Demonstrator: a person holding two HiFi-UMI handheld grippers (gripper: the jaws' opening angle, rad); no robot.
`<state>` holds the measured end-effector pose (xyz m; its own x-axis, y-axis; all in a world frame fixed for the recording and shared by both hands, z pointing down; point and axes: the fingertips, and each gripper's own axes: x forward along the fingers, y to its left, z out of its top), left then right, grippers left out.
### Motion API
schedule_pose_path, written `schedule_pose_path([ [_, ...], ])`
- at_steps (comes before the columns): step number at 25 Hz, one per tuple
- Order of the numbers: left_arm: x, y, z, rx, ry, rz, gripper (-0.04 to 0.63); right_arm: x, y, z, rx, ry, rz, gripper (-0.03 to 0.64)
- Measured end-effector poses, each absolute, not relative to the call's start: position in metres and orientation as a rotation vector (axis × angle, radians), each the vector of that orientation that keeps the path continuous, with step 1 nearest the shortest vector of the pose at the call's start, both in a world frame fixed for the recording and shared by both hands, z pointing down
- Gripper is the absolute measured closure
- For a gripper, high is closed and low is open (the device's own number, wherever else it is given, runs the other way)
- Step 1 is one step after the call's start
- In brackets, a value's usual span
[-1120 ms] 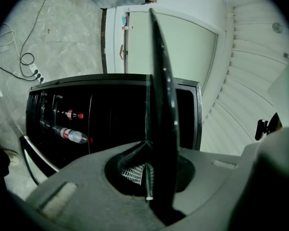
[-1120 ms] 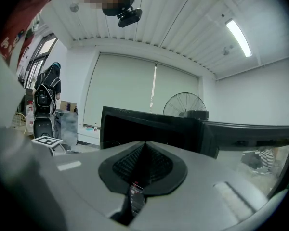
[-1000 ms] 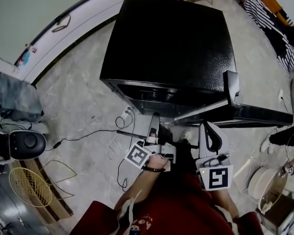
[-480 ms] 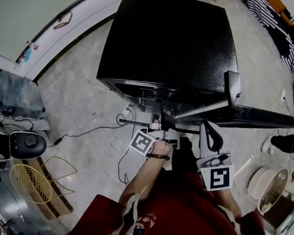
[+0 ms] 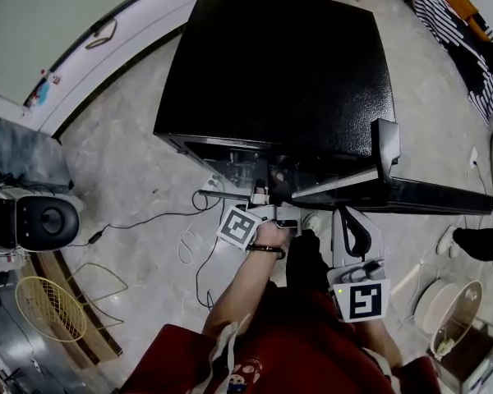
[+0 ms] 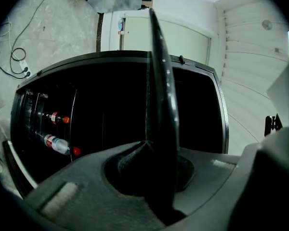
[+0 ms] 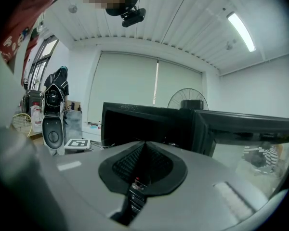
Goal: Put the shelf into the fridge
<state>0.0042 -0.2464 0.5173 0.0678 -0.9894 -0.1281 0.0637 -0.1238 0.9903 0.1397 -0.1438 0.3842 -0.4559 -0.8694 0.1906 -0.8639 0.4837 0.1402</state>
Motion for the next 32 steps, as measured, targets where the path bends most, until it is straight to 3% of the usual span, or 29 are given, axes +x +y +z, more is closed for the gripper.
schedule_pose_path([
  [32,0.010,-0.336,0.524,1.265,-1.122,-1.206,0.575,0.130,-0.148,0.382,1.496,-2.511,-0.046,0.617],
])
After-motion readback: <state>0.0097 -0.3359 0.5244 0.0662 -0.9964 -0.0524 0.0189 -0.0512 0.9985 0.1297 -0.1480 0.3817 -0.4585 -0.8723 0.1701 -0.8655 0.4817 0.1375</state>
